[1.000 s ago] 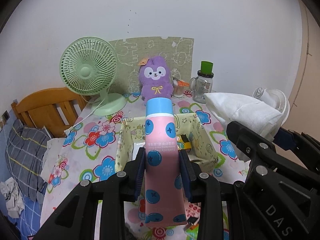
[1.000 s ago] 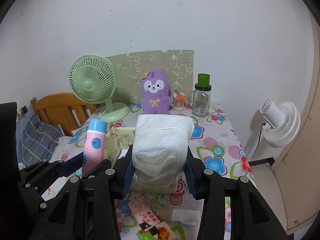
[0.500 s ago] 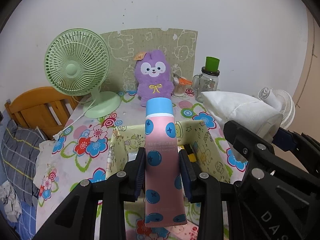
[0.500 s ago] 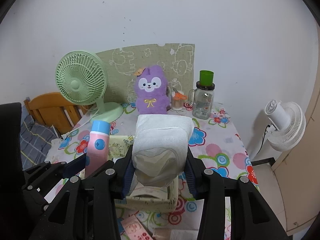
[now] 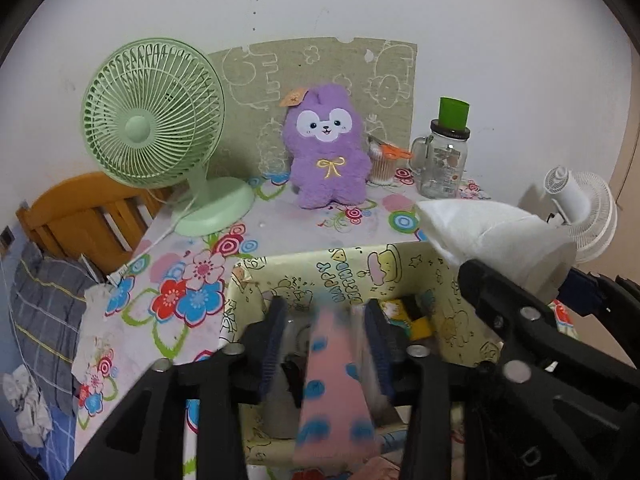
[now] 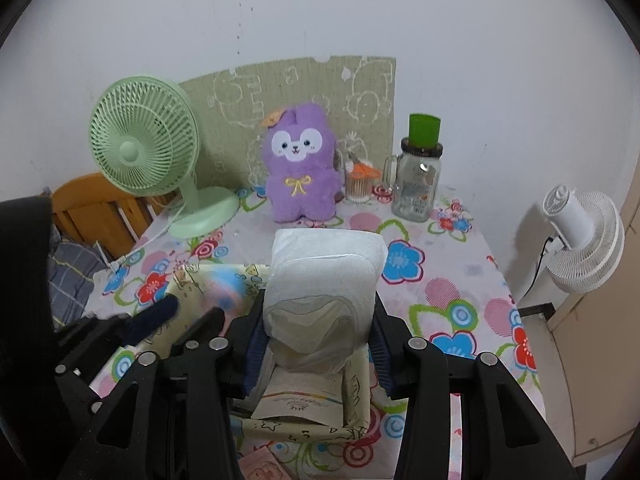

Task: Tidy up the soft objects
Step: 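Lower the tube and cloth into the fabric box and open both tools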

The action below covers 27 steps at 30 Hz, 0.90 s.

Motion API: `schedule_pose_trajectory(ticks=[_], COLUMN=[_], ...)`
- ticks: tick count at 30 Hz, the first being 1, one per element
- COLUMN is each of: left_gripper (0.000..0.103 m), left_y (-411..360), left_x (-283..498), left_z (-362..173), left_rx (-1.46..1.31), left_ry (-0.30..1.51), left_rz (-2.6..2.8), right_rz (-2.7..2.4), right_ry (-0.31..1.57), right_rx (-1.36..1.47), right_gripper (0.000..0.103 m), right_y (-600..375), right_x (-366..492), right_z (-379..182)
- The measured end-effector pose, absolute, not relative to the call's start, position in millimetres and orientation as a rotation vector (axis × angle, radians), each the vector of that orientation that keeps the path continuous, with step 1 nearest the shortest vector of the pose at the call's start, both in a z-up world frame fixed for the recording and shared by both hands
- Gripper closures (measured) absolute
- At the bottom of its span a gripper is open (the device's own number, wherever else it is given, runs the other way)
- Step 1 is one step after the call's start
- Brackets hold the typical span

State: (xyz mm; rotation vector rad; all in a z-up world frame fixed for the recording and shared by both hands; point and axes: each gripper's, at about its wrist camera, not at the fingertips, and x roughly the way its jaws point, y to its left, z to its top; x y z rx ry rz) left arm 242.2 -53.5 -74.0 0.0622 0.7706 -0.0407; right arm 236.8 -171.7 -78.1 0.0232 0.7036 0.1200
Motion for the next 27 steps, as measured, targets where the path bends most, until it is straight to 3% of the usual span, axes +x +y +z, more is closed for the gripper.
schedule_pose_trajectory(ticks=[1,3,9,11,27], left_gripper=[0.04,0.026,0.019,0.018,0.014], left_y=[-54.0,-52.7,-45.8,-43.6,-45.8], left_x=[243.0,244.7,246.3,244.6,202.7], left_z=[-75.2,-79.6,-90.7,-92.5,-78.1], left_rx=[0.067,0.063,0.042,0.033,0.034], left_ry=[0.772,0.793,0.846,0.858,0.839], left_rz=[-0.045,-0.063,-0.091,-0.097,-0.095], right_rz=[0.12,0.113,0.097,0.086,0.09], right_ry=[0.711,0.722,0.741,0.734,0.712], right_rx=[0.025,0.024,-0.009,-0.013,-0.019], right_gripper=[0.052,0.046,0.017,0.012,0.009], right_y=[-171.2,-171.1,-165.6,-165.2,-165.8], right_x=[238.8,241.3,244.6,241.6,198.9], right_z=[-81.0,-85.2,-93.8,-94.5,-82.2])
